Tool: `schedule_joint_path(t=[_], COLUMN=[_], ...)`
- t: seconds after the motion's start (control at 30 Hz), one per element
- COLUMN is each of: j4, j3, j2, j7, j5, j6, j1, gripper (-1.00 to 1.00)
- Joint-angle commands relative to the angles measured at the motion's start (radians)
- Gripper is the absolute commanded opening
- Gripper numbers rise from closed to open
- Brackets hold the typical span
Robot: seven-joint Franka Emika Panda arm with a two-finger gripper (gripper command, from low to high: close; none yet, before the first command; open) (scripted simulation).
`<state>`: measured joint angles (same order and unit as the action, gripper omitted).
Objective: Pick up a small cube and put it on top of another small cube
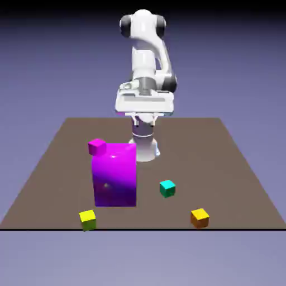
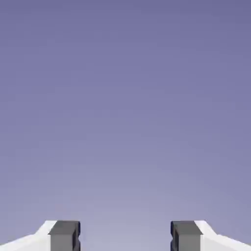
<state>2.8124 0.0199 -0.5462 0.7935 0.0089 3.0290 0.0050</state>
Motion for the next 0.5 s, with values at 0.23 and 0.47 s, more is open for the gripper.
schedule_joint_path(t=[0.23, 0.47], j4=[0.016, 0.03], j3=[0.132, 0.247], j2=[0.158, 0.296], j7=[0.348, 0.652], j5=[0.059, 0.11], j6=[-0.053, -0.099], j1=[-0.046, -0.087], gripper=[0.0, 0.0])
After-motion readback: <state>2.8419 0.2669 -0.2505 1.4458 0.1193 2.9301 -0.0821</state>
